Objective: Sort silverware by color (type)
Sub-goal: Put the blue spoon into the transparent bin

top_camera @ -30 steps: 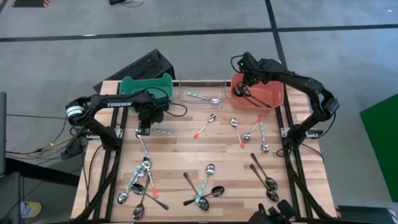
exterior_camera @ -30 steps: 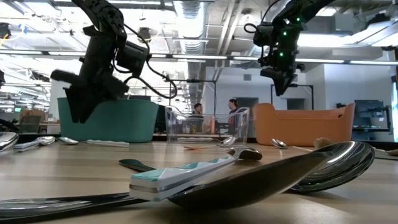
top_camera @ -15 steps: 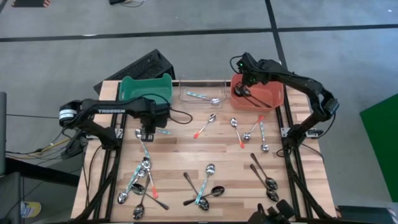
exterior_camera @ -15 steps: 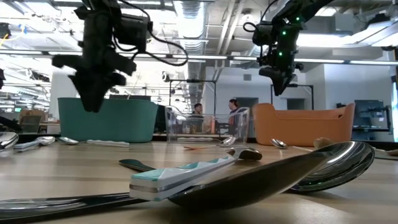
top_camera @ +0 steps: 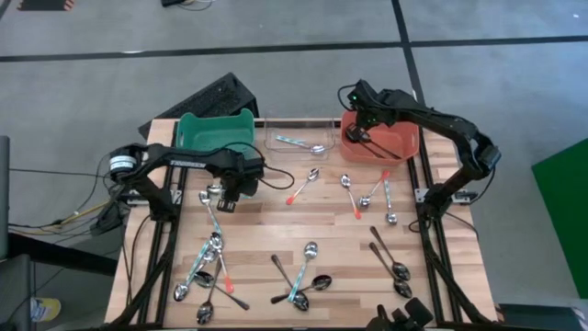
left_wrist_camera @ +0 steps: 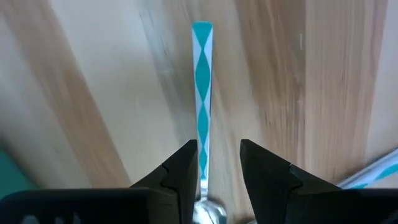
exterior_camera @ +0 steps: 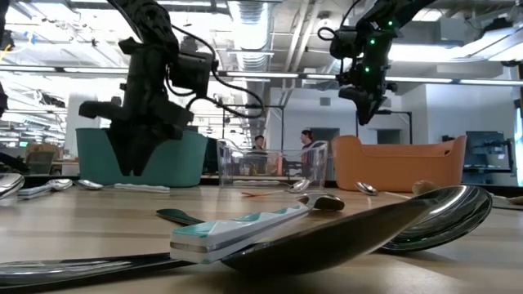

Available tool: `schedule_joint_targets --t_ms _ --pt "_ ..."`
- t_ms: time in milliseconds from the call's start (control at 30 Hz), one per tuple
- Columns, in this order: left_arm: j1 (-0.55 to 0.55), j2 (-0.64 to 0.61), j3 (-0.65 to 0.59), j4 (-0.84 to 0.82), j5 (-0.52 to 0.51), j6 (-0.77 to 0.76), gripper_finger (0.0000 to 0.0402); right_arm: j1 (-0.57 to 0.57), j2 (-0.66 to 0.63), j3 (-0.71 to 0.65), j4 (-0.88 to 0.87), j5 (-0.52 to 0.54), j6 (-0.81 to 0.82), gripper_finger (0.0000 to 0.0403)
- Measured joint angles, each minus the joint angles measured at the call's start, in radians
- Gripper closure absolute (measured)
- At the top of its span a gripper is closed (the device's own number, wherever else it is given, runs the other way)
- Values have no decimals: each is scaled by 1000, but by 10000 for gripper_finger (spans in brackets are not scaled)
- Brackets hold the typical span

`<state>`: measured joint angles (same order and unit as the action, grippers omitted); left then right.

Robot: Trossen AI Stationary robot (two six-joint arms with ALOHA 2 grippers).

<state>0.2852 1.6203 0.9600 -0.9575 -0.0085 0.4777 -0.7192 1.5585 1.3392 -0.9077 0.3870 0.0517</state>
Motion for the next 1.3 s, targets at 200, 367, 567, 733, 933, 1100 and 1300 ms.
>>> schedule_joint_targets --t_ms 200,367,567,733,933,1100,1300 --pt "0 38 0 55 -26 -18 294 0 0 0 -4 -1 0 300" --pt "0 62 0 71 -5 -17 294 2 0 0 -5 -2 0 300" --pt "-5 106 2 78 68 -30 294 6 0 0 -5 -4 0 300" --pt "-11 166 9 71 67 -46 294 12 0 0 -5 -4 0 300" --pt "-21 177 11 89 56 -37 319 12 0 0 -4 -3 0 300" --pt "-21 137 7 98 42 -32 382 12 0 0 -5 -3 0 300" --pt "-24 87 8 127 58 -38 390 12 0 0 -5 -3 0 300"
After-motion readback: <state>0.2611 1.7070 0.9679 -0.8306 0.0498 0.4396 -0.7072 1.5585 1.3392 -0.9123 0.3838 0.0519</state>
